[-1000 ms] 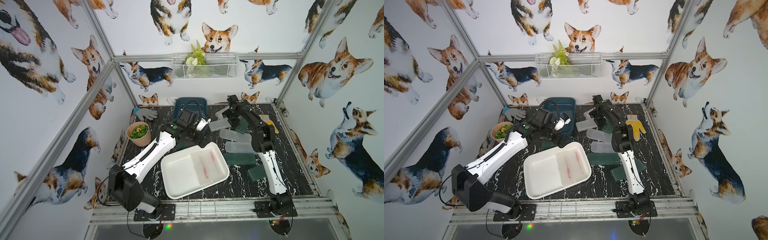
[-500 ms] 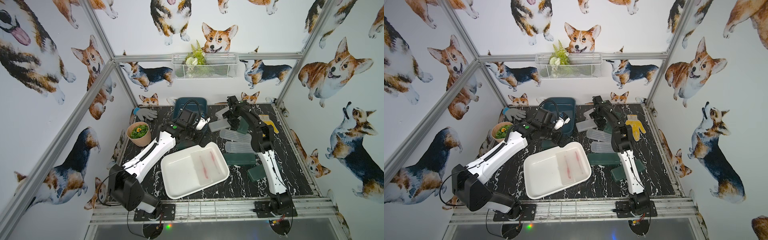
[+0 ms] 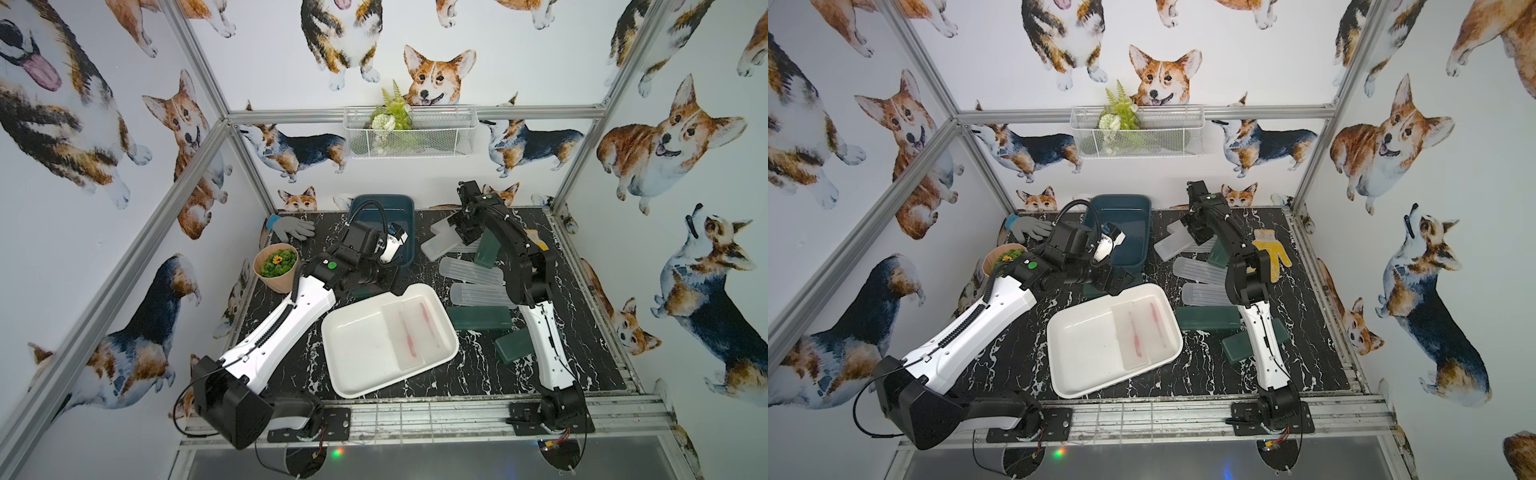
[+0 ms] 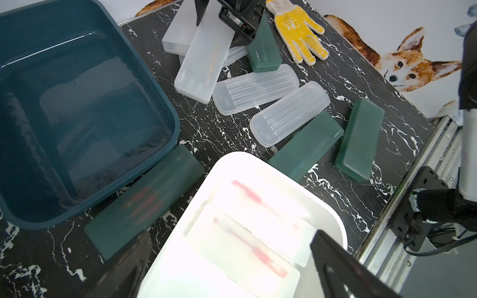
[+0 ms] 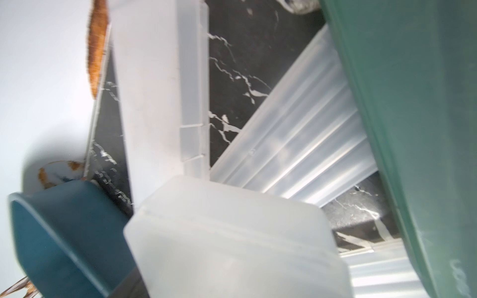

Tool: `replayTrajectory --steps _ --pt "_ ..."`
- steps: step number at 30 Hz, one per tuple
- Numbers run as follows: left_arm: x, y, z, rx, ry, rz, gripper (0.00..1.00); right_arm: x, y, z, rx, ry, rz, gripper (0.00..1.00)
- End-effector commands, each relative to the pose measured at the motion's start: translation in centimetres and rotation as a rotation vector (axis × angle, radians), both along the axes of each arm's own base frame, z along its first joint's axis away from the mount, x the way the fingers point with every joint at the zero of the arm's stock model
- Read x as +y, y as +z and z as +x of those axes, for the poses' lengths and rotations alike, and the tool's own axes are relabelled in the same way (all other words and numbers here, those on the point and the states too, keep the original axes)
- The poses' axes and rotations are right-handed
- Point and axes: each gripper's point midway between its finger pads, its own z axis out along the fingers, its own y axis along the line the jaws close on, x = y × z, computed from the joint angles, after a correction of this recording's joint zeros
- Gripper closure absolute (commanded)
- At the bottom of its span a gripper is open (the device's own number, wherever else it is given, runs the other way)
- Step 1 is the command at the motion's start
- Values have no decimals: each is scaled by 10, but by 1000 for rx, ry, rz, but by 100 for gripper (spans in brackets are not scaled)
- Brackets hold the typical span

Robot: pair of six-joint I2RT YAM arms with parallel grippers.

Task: Place the pencil cases by color into the storage box
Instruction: Pick up the pencil case from the center of the board, then place the pencil case at the storage box.

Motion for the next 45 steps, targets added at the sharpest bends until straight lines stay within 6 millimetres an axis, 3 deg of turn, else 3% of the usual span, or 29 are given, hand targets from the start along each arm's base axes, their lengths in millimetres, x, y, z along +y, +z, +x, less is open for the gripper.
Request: replayTrajectory --steps 1,7,12,18,25,30,37,40,45 --pt "7 2 -1 10 49 -16 1 -6 26 5 -57 -32 0 31" --pt "29 6 -1 42 176 -62 1 -8 80 3 -173 82 -38 32" --pt "53 3 -4 84 321 -100 1 7 116 -9 -249 256 -74 32" --pt "83 -5 -20 160 500 -87 1 55 142 -40 -330 519 -161 34" --pt "117 -17 -57 187 560 -10 1 143 165 -108 -413 793 -191 34" --pt "133 -22 -87 212 561 3 1 193 164 -186 -387 969 -208 34" --pt "144 -20 -119 202 535 -36 1 245 131 -287 -365 1201 -228 35" --pt "150 -21 -127 178 521 -15 1 251 113 -311 -336 1274 -230 34" --pt "144 -19 -124 154 492 -46 1 251 90 -323 -290 1297 -200 34"
